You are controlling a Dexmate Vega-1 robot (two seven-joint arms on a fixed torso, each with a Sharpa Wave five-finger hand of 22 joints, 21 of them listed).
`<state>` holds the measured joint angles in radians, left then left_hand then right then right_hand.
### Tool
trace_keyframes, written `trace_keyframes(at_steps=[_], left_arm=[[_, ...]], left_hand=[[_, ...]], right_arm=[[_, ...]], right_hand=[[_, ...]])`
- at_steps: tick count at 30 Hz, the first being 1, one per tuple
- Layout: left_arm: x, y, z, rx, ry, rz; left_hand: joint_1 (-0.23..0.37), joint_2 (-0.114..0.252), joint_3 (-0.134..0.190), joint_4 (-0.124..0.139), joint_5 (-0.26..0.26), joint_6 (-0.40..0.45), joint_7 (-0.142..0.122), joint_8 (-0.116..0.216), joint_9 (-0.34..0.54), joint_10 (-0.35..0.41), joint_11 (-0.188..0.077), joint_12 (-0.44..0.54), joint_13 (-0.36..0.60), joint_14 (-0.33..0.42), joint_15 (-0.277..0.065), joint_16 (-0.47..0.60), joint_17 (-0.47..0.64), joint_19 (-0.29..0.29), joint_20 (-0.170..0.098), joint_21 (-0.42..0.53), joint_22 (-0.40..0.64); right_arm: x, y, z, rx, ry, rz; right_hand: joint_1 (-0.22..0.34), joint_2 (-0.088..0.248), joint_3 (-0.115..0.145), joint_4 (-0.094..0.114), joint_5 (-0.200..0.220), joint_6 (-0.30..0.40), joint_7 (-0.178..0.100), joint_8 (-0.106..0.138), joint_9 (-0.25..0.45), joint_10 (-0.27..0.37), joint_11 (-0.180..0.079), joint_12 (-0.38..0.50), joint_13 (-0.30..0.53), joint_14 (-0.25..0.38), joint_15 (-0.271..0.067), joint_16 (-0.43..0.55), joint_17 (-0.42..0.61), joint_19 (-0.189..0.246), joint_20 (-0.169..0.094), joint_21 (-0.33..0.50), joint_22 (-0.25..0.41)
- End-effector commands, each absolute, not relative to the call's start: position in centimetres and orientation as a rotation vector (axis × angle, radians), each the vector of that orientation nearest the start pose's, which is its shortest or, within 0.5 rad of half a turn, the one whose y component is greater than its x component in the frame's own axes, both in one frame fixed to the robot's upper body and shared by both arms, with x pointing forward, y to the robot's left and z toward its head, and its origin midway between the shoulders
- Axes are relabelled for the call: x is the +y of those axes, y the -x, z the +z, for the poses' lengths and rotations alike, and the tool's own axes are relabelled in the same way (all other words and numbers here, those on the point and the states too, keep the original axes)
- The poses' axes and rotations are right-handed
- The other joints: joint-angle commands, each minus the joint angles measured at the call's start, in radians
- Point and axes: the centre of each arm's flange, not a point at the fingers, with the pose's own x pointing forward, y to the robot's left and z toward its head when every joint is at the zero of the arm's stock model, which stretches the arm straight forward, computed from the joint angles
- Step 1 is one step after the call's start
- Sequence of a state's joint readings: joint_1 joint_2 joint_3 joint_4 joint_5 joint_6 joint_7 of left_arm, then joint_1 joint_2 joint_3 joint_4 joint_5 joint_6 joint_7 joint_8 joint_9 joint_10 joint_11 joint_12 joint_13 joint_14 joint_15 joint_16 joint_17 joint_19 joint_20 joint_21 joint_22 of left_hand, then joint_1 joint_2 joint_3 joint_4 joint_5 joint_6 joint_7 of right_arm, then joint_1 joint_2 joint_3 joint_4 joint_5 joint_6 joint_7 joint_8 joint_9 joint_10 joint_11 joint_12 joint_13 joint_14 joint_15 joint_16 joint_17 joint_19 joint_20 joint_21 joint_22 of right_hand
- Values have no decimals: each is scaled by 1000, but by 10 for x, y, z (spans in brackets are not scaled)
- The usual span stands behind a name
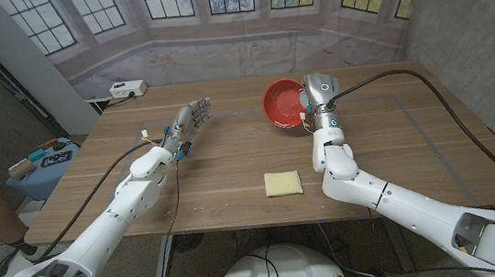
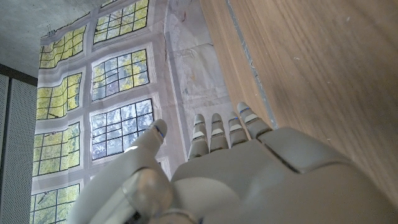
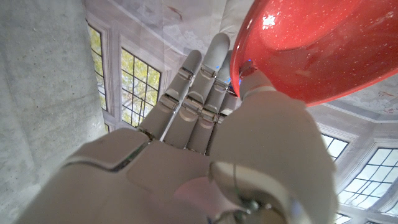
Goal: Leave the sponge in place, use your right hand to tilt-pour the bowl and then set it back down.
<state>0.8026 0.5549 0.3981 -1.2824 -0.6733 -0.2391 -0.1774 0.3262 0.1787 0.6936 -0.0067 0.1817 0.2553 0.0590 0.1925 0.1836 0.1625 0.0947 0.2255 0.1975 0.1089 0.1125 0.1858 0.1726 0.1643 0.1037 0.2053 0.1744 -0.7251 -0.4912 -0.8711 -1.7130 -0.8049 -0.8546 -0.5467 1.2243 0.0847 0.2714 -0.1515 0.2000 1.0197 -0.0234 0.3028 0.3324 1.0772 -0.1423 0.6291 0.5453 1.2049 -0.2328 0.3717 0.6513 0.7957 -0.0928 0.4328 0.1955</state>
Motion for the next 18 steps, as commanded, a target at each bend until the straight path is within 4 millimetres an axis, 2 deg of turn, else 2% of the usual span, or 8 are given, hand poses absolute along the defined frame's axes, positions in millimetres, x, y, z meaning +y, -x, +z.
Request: trace_keyframes(at_steps=[1,18], left_arm=[[285,-657,-26,-540,-30,-340],[284,-658,-26,-539,-29,-344]], left_hand=[[1,-4,2,-3,5,8,-4,-1,6,11,0,-1,5,6,3,-3,2,8,-2,-2,5],[1,-4,2,-3,5,9,-3,-1,6,11,1,-2,5,6,4,-3,2,7,-1,-2,5]], right_arm=[[-148,-574,11,-594,1247,-623],[-152,-573,14,-484,1154,-493]], right_hand=[[26,26,-2,0,4,-2,-5,6,2,0,-3,2,4,3,-5,-4,5,-6,-68,5,0],[29,29,-5,0,3,-4,0,5,5,-2,4,-1,3,4,-5,-13,13,-11,-64,10,-1]])
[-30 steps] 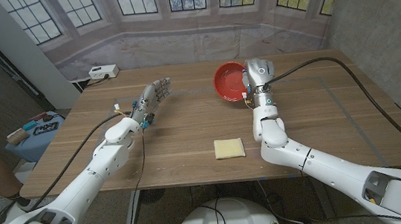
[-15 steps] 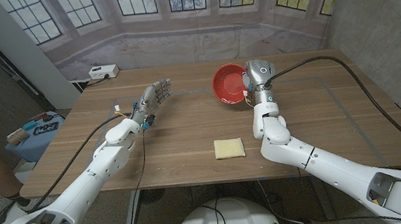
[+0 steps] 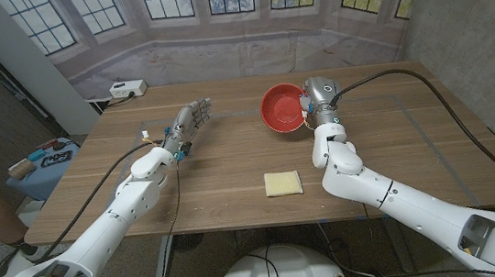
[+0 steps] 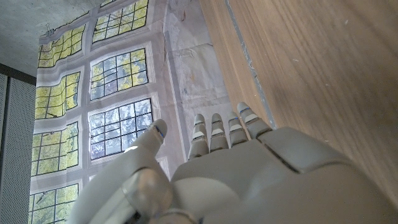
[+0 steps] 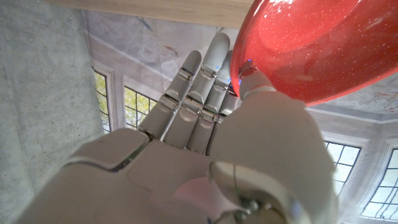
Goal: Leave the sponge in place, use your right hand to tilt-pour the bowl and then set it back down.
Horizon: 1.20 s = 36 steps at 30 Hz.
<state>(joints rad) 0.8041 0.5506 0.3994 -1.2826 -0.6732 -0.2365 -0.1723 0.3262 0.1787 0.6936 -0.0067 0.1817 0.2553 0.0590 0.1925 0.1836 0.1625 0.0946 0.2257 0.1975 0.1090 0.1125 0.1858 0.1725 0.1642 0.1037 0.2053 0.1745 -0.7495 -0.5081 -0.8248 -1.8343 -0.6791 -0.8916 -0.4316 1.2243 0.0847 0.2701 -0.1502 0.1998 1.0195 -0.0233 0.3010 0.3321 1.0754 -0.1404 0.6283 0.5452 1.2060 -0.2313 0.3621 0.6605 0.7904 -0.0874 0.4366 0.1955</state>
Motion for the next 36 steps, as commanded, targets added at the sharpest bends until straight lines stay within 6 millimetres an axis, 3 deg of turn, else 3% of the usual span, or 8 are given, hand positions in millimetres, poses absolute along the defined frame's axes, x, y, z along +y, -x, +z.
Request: trace_keyframes(at_steps=[1,36], left_arm=[[284,-658,-26,-538,-29,-345],[288,-650,-34,-533,-13,-328]], left_hand=[[0,-4,2,-3,5,9,-4,-1,6,11,1,-2,5,6,4,-3,2,7,-1,-2,5],[0,-4,2,-3,5,10,-3,-2,6,13,1,-3,5,6,5,-3,2,8,0,-2,5]], right_arm=[[-152,-573,15,-478,1155,-488],[-150,-576,6,-240,1074,-192]], right_hand=[[29,29,-3,-1,3,-4,-1,7,5,-1,3,0,4,2,-6,-5,4,-7,-69,6,-1],[39,36,-8,-4,-2,-7,14,3,8,1,16,-2,-1,7,-7,-26,16,-14,-60,18,-2]])
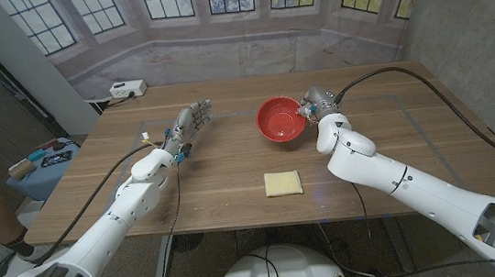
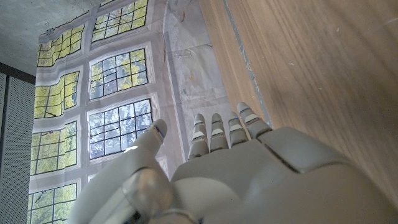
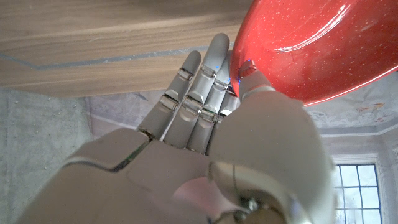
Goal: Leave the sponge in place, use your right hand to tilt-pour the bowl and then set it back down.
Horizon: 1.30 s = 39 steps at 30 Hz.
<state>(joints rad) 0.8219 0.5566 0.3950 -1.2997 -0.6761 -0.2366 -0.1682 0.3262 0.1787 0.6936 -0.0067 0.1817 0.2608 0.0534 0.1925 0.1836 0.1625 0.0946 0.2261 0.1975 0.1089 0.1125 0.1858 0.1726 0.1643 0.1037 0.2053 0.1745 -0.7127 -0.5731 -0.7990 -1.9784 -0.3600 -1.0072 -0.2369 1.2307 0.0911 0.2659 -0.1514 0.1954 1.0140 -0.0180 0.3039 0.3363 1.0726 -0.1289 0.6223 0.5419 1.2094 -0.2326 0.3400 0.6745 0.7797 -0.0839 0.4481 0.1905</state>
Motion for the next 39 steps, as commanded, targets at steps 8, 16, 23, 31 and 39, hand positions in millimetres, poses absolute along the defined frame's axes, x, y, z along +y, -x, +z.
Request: trace_keyframes(at_steps=[8,16,23,31,39], left_arm=[[290,-647,-36,-539,-8,-318],[290,-643,-33,-555,-4,-311],[291,-641,-33,-559,4,-296],[294,-639,-33,-564,9,-281],[291,-638,-33,-567,9,-285]], left_hand=[[0,-4,2,-4,5,4,2,-2,6,13,2,-4,5,6,5,-3,2,8,0,-2,5],[0,-4,2,-3,5,4,2,-2,6,14,0,-4,5,6,6,-3,2,8,0,-2,5],[-1,-4,2,-3,5,5,2,-2,6,13,0,-4,5,6,6,-3,2,7,1,-2,5],[0,-4,2,-4,5,4,3,-2,6,12,0,-5,5,7,6,-3,2,7,1,-2,5],[0,-4,2,-4,5,5,4,-2,6,13,0,-5,5,7,6,-3,2,7,1,-2,5]], right_arm=[[-149,-582,3,-205,1076,-159],[-151,-588,1,-159,1083,-123],[-152,-593,3,-128,1086,-78],[-149,-597,5,-114,1095,-40],[-148,-594,6,-110,1096,-22]], right_hand=[[35,31,-6,-3,0,-1,10,-1,6,6,5,6,3,6,-5,-8,5,-2,-63,11,3],[37,33,-7,-3,-2,-3,11,-3,7,4,7,6,3,9,-5,-12,6,-4,-60,14,3],[37,34,-9,-2,-4,-4,14,-4,8,2,9,5,2,8,-4,-16,9,-5,-57,16,2],[37,35,-11,-2,-5,-5,13,-5,9,2,9,6,3,10,-4,-19,12,-6,-55,19,2],[39,35,-13,-3,-7,-5,12,-6,11,0,8,7,6,10,-4,-24,14,-7,-53,23,2]])
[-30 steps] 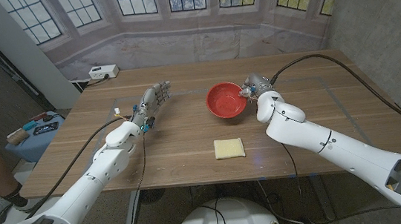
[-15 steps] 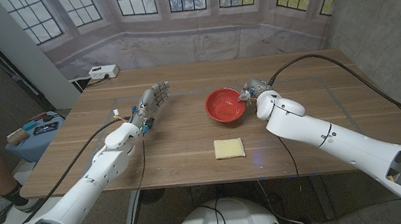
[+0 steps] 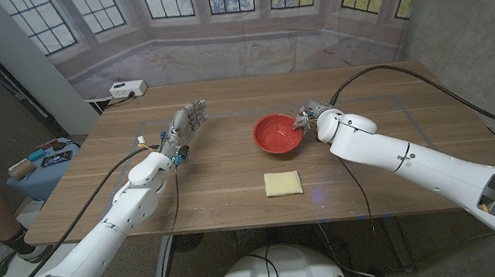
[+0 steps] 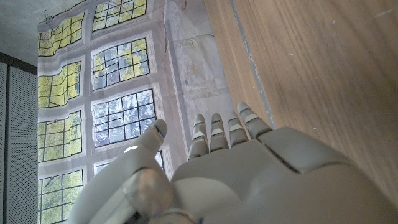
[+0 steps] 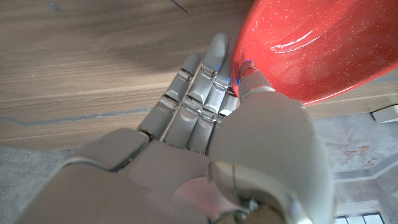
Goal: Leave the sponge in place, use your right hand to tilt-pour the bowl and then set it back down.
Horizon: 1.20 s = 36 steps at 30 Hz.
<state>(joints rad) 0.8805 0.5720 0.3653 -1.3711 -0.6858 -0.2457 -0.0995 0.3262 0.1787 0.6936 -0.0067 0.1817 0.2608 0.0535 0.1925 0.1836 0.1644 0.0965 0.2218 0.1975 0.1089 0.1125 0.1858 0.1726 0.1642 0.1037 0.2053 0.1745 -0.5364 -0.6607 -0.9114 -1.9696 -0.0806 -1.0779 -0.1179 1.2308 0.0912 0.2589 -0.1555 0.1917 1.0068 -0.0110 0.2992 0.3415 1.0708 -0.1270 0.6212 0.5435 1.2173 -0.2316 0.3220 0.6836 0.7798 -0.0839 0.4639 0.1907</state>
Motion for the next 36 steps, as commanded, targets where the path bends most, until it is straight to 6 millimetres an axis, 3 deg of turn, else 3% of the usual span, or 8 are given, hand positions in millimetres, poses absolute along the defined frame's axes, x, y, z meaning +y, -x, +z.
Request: trace_keyframes(at_steps=[1,12,16,24,30,36], left_arm=[[291,-638,-33,-566,8,-286],[286,-634,-36,-567,9,-289],[285,-632,-37,-565,9,-284],[285,-628,-40,-568,15,-277],[286,-626,-42,-568,19,-271],[289,-624,-45,-563,20,-264]], left_hand=[[0,-4,2,-4,5,5,4,-2,6,11,-2,-1,5,7,6,-3,2,7,2,-2,5],[-1,-4,2,-4,5,6,4,-2,6,12,0,-1,5,6,6,-3,2,6,0,-2,5],[-1,-4,2,-4,5,6,3,-2,6,12,0,-1,5,6,6,-3,2,6,1,-2,5],[0,-4,2,-5,5,8,3,-2,6,12,0,-1,5,7,7,-3,2,6,1,-2,5],[1,-4,2,-6,5,7,3,-2,6,12,0,-1,5,6,6,-3,2,7,0,-2,5],[1,-3,2,-7,5,7,3,-2,6,11,-1,-2,5,6,5,-3,2,6,0,-2,5]], right_arm=[[-148,-594,6,-107,1095,-18],[-150,-591,3,-97,1090,8],[-150,-590,2,-100,1084,19],[-149,-590,1,-99,1083,41],[-145,-591,1,-94,1090,65],[-143,-592,2,-84,1094,84]], right_hand=[[40,35,-6,1,-3,1,6,-2,6,3,6,7,2,3,-6,-7,5,-8,-53,7,2],[33,35,-12,5,-6,-15,15,-9,9,2,13,3,-6,2,-3,-15,5,-5,-46,12,1],[9,21,-28,14,-12,-24,27,-16,8,-3,24,-2,-12,0,1,-22,-2,0,-36,17,0],[-38,7,-51,26,-14,-104,58,-61,0,-43,56,-34,-42,-27,7,-47,-11,-6,-15,18,-4],[-73,0,-65,38,-17,-127,72,-78,-7,-76,64,-57,-59,-42,15,-64,-25,-15,-3,15,-5],[-98,-3,-73,44,-16,-157,83,-95,-15,-115,91,-84,-76,-75,35,-88,-42,-28,10,9,-6]])
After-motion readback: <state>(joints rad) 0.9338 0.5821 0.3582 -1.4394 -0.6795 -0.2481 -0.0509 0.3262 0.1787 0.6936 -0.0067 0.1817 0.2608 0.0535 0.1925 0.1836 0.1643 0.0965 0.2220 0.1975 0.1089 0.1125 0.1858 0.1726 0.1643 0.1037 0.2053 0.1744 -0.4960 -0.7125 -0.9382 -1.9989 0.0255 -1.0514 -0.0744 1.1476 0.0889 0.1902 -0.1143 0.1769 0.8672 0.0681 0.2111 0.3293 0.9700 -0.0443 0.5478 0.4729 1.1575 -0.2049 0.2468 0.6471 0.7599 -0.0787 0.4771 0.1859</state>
